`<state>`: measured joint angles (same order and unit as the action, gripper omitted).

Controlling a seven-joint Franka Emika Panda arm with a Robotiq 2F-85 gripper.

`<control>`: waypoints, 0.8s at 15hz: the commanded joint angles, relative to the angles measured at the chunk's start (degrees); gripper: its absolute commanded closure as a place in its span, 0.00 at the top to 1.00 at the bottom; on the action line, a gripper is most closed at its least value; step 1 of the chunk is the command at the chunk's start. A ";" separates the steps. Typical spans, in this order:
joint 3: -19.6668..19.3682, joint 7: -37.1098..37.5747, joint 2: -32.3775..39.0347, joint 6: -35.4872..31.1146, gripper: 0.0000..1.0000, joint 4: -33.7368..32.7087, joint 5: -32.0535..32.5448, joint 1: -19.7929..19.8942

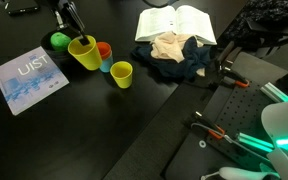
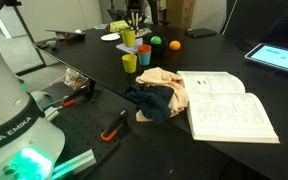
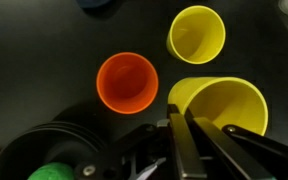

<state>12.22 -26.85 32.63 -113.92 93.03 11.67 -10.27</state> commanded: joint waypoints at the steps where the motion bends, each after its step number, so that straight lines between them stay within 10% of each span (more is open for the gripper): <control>1: -2.10 0.14 3.08 3.58 0.01 -6.70 3.27 -1.09; 12: -5.16 -0.07 11.24 8.19 0.01 -17.60 5.75 -0.10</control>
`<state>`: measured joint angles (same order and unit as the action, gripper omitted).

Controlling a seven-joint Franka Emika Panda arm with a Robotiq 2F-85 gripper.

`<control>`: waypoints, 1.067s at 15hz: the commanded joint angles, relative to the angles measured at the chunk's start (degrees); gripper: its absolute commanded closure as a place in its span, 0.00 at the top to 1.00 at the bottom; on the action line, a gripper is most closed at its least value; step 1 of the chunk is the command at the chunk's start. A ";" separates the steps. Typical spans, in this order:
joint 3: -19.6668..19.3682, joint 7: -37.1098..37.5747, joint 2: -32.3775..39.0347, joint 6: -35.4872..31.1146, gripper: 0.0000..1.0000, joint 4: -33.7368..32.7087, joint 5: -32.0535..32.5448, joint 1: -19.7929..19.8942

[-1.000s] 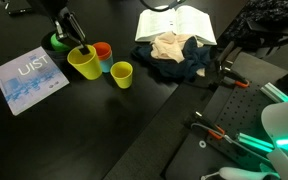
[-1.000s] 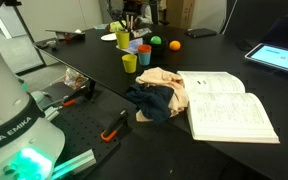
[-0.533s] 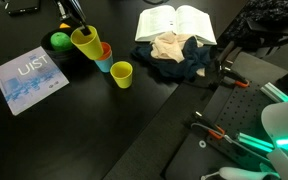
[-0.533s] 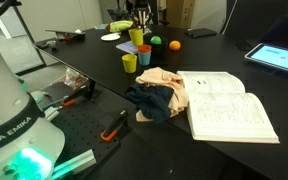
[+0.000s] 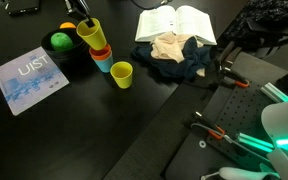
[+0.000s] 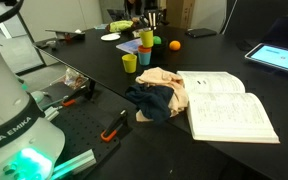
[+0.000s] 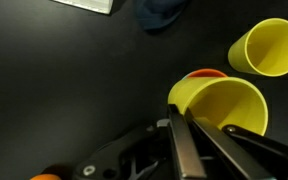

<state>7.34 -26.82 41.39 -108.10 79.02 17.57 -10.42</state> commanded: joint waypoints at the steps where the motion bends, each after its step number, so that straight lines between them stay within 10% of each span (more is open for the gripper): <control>1: -0.21 -0.25 2.85 2.68 0.01 -3.76 -0.45 0.25; 16: 2.60 -0.59 3.23 1.77 0.01 -3.07 -5.06 0.92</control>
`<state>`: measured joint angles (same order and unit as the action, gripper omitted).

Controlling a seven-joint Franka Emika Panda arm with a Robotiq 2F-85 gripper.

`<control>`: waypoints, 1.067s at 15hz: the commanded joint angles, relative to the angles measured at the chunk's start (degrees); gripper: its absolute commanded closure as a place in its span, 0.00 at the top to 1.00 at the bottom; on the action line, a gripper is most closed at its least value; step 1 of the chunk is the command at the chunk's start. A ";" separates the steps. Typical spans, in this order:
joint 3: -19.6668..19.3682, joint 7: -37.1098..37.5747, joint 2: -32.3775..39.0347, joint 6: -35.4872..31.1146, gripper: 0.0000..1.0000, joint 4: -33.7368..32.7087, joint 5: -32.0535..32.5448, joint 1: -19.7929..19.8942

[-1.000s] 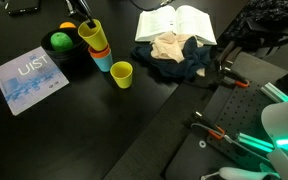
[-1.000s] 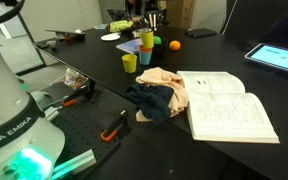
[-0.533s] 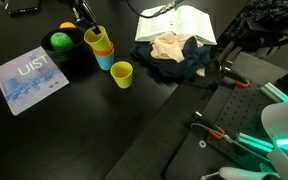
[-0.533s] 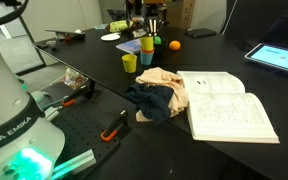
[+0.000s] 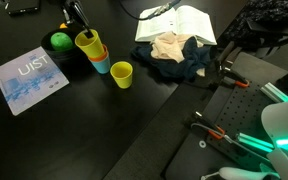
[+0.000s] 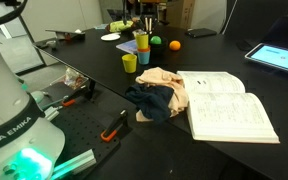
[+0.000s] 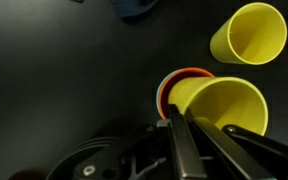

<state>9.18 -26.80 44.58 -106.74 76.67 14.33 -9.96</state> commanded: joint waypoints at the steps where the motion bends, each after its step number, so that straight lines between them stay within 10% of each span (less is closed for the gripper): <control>1: 0.82 -0.61 0.09 0.15 0.01 -0.44 -2.07 0.48; 10: 1.19 -0.64 1.71 -0.13 0.03 0.43 -4.65 0.86; 11: 1.22 -1.25 1.98 0.30 0.30 0.32 -4.60 0.81; 16: 0.97 -0.74 2.76 0.66 0.60 0.44 -4.08 0.45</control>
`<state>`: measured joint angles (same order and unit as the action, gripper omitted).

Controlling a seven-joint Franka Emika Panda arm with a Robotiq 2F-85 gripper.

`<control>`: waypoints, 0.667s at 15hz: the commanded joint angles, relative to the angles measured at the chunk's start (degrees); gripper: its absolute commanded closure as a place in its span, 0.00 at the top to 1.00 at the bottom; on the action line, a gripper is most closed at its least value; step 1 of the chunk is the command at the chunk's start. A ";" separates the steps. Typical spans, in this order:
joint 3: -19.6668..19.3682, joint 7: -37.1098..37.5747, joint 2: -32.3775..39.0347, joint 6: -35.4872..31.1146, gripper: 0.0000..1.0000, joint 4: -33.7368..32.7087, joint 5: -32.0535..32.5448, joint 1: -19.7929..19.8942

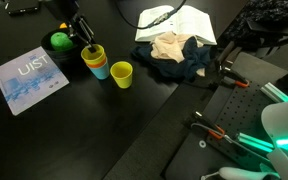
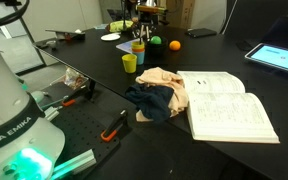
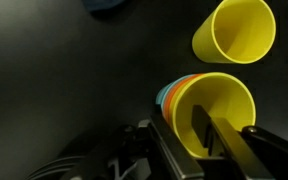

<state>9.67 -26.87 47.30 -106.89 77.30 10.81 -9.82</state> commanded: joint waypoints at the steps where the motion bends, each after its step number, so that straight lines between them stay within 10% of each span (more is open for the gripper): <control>1: 0.44 -0.64 -0.17 0.78 0.67 -0.09 -0.43 0.29; 5: 0.06 -0.22 -1.69 2.26 0.97 -0.18 0.06 0.11; 10: 0.19 -0.21 -5.15 7.32 1.00 0.30 -1.11 0.85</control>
<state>9.46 -26.82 45.32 -103.76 76.86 10.82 -9.74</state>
